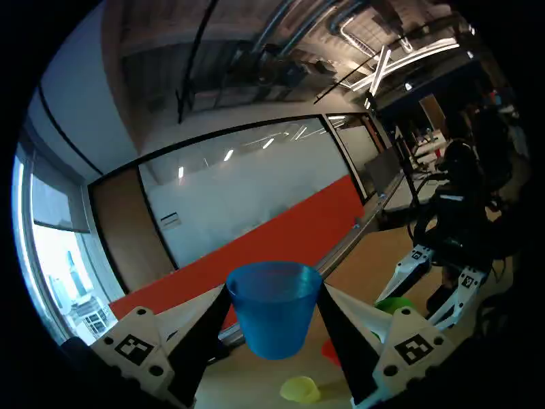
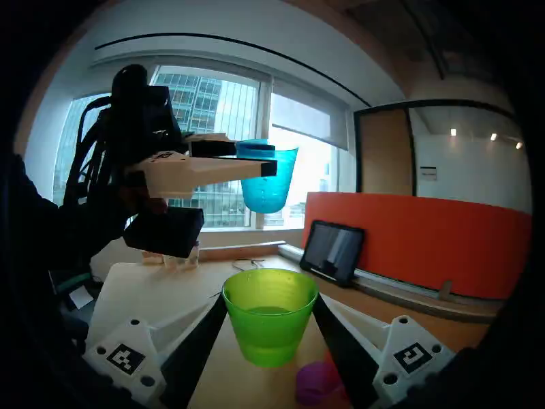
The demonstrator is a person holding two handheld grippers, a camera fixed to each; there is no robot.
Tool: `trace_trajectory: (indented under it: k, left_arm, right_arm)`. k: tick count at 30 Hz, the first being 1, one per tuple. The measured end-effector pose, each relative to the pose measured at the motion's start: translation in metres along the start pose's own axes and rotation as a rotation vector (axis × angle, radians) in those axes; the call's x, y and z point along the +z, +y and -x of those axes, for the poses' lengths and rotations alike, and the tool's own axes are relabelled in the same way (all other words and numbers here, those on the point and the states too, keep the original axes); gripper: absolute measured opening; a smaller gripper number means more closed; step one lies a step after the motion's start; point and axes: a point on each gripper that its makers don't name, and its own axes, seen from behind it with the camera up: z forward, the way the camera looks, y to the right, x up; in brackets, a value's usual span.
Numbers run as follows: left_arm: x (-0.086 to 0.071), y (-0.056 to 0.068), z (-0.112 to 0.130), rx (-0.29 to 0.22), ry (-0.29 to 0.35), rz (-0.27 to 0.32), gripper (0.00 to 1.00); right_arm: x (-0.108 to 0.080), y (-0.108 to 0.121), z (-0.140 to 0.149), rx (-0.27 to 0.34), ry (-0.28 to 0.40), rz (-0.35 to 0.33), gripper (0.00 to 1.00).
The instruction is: Pour water
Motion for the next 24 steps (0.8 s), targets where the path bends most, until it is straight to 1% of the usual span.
trace_trajectory:
  k: [4, 8, 11, 14, 17, 20, 24]
  left_arm:
    - [-0.002, -0.007, 0.004, -0.115, -0.002, 0.003, 0.87]
    - [-0.004, -0.012, 0.01, -0.208, -0.013, 0.006, 0.87]
    - [-0.004, -0.011, 0.015, -0.268, -0.023, 0.015, 0.87]
    - [-0.004, -0.008, 0.019, -0.32, -0.029, 0.03, 0.87]
    - [-0.004, -0.007, 0.024, -0.351, -0.035, 0.039, 0.87]
    - [-0.005, -0.008, 0.029, -0.361, -0.041, 0.041, 0.87]
    - [-0.007, -0.009, 0.04, -0.362, -0.053, 0.036, 0.88]
  right_arm:
    - [-0.001, 0.001, 0.0, -0.003, 0.002, 0.005, 0.91]
    - [-0.002, 0.003, 0.0, -0.005, 0.004, 0.008, 0.91]
    - [-0.003, 0.003, -0.001, -0.006, 0.005, 0.011, 0.91]
    - [-0.004, 0.003, -0.002, -0.008, 0.006, 0.014, 0.91]
    - [-0.005, 0.003, -0.003, -0.011, 0.005, 0.016, 0.91]
    - [-0.007, 0.005, -0.005, -0.012, 0.004, 0.021, 0.91]
    - [-0.011, 0.011, -0.003, -0.012, -0.003, 0.033, 0.91]
